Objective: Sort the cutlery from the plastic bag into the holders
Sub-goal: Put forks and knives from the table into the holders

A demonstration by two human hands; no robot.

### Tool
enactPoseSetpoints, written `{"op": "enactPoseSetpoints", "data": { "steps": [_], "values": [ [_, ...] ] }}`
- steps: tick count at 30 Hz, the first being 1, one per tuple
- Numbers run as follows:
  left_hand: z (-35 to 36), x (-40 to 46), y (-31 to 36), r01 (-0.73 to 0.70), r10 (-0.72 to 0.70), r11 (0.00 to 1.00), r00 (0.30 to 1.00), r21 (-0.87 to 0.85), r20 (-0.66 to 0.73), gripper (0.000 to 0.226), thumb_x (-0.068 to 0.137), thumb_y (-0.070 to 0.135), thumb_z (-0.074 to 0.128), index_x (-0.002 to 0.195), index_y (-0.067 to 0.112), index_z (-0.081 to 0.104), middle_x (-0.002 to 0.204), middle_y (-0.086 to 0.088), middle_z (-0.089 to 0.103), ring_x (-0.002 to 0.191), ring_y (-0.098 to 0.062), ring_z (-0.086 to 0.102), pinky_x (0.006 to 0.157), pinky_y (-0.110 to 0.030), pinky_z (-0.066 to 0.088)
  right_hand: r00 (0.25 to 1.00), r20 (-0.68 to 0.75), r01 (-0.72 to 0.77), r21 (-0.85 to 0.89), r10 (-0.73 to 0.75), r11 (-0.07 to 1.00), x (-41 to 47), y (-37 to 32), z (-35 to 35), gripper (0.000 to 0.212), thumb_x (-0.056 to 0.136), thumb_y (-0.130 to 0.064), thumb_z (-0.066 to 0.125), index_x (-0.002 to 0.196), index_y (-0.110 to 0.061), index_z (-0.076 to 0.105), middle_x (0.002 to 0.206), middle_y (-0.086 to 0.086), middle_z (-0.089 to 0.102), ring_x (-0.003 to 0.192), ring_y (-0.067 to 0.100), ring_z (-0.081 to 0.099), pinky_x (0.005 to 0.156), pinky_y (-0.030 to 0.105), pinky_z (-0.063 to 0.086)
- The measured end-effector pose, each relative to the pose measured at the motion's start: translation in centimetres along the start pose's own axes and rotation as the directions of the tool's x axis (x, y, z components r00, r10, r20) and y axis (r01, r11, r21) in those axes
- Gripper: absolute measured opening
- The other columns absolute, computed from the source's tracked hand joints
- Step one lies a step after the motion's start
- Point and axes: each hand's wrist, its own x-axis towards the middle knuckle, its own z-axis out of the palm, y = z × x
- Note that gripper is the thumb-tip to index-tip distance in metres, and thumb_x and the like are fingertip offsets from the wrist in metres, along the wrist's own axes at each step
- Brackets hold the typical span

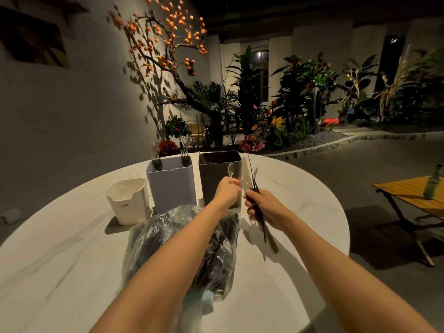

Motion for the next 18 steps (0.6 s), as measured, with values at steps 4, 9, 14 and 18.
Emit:
{"op": "enactPoseSetpoints", "data": {
  "steps": [4, 9, 14, 18],
  "values": [
    [-1.1, -1.0, 0.2, 0.090, -0.080, 0.970, 0.995, -0.226, 0.052, 0.033, 0.100, 0.020, 0.034, 0.073, 0.013, 0.052, 0.050, 0.002, 0.042, 0.052, -0.014, 0.035, 0.057, -0.026, 0.031, 1.000, 0.026, -0.004, 0.072, 0.002, 0.997, 0.4, -0.5, 1.6, 0.029, 0.103, -0.030, 0.040, 0.085, -0.012, 0.052, 0.062, 0.000, 0.049, 0.050, 0.011, 0.043, 0.050, 0.021, 0.039],
    [-2.8, -1.3, -0.4, 0.051, -0.020, 0.941, 0.995, -0.336, 0.095, 0.031, 0.101, 0.032, 0.047, 0.080, 0.011, 0.057, 0.055, -0.001, 0.044, 0.051, -0.014, 0.041, 0.059, -0.026, 0.036, 0.996, 0.091, -0.013, 0.112, 0.002, 0.994, 0.8, -0.9, 2.8, 0.032, 0.103, -0.032, 0.042, 0.082, -0.010, 0.053, 0.062, -0.001, 0.049, 0.048, 0.009, 0.041, 0.049, 0.020, 0.037],
    [-3.7, -1.1, -0.9, -0.032, 0.018, 0.943, 0.999, -0.331, -0.046, 0.022, 0.097, 0.026, 0.056, 0.086, 0.009, 0.063, 0.068, -0.003, 0.060, 0.052, -0.010, 0.050, 0.060, -0.022, 0.045, 0.986, 0.163, -0.032, 0.065, 0.021, 0.997, 1.0, -0.6, 3.5, 0.028, 0.103, -0.032, 0.041, 0.096, -0.007, 0.054, 0.065, 0.000, 0.051, 0.051, 0.009, 0.045, 0.052, 0.020, 0.042],
    [-4.4, -0.9, -1.1, -0.077, 0.037, 0.952, 0.990, -0.297, -0.138, 0.025, 0.094, 0.031, 0.061, 0.082, 0.009, 0.064, 0.076, -0.006, 0.066, 0.066, -0.015, 0.058, 0.065, -0.025, 0.048, 0.979, 0.204, -0.032, 0.030, 0.025, 0.999, 0.8, -0.6, 4.0, 0.025, 0.103, -0.029, 0.039, 0.105, -0.008, 0.053, 0.066, 0.003, 0.050, 0.050, 0.010, 0.043, 0.052, 0.019, 0.042]
  ]
}}
